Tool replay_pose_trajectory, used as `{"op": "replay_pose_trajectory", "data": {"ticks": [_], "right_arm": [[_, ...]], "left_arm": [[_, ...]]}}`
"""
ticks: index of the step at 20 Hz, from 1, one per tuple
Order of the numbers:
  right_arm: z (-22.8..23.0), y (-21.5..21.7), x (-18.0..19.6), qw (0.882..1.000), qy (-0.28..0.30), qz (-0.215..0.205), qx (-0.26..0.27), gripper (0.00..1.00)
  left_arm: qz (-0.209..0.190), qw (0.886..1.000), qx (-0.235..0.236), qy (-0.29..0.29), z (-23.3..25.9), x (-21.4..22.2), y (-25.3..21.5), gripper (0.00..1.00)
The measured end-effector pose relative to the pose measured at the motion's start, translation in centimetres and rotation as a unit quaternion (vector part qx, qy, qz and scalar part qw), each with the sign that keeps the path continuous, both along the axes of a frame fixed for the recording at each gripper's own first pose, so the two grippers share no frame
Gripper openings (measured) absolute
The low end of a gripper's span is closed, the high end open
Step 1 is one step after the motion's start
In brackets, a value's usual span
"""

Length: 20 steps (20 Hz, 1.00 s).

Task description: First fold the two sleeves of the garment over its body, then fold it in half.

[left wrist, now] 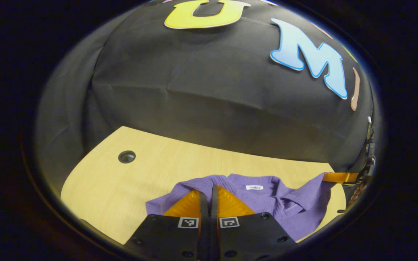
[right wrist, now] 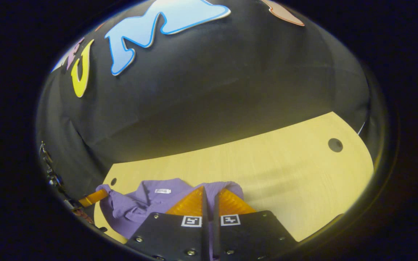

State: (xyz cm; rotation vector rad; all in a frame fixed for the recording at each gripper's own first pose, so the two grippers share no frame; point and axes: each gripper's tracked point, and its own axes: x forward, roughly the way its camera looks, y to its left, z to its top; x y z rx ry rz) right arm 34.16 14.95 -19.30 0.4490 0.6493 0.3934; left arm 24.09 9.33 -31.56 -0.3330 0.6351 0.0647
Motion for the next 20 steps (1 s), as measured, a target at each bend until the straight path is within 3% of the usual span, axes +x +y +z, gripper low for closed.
{"op": "replay_pose_trajectory", "data": {"ticks": [11, 15, 16, 17, 18, 19, 20], "right_arm": [[-3.9, 0.5, 1.6, 0.999, 0.002, 0.001, -0.049, 0.06], [-3.4, 0.2, 1.0, 0.997, -0.011, 0.011, -0.075, 0.09], [-3.1, 0.2, 0.7, 0.996, -0.015, 0.013, -0.083, 0.14], [-2.7, 0.1, 0.5, 0.996, -0.02, 0.015, -0.091, 0.18], [-2.3, 0.0, 0.2, 0.995, -0.026, 0.015, -0.1, 0.29], [-1.8, -0.2, 0.0, 0.993, -0.034, 0.016, -0.11, 0.33], [-1.4, -0.4, -0.3, 0.992, -0.039, 0.014, -0.12, 0.47]], "left_arm": [[0.004, 0.999, 0.049, 0.004, -3.0, 1.8, -0.4, 0.08], [0.003, 0.998, 0.061, 0.003, -2.6, 1.8, -0.8, 0.17], [0.002, 0.998, 0.058, 0.004, -2.5, 1.6, -1.0, 0.19], [0.001, 0.998, 0.057, 0.005, -2.3, 1.5, -1.2, 0.25], [0.0, 0.998, 0.056, 0.004, -2.0, 1.4, -1.2, 0.3], [-0.002, 0.998, 0.055, 0.001, -1.5, 1.3, -1.3, 0.44], [-0.004, 0.998, 0.058, -0.004, -0.8, 1.2, -1.1, 0.57]]}}
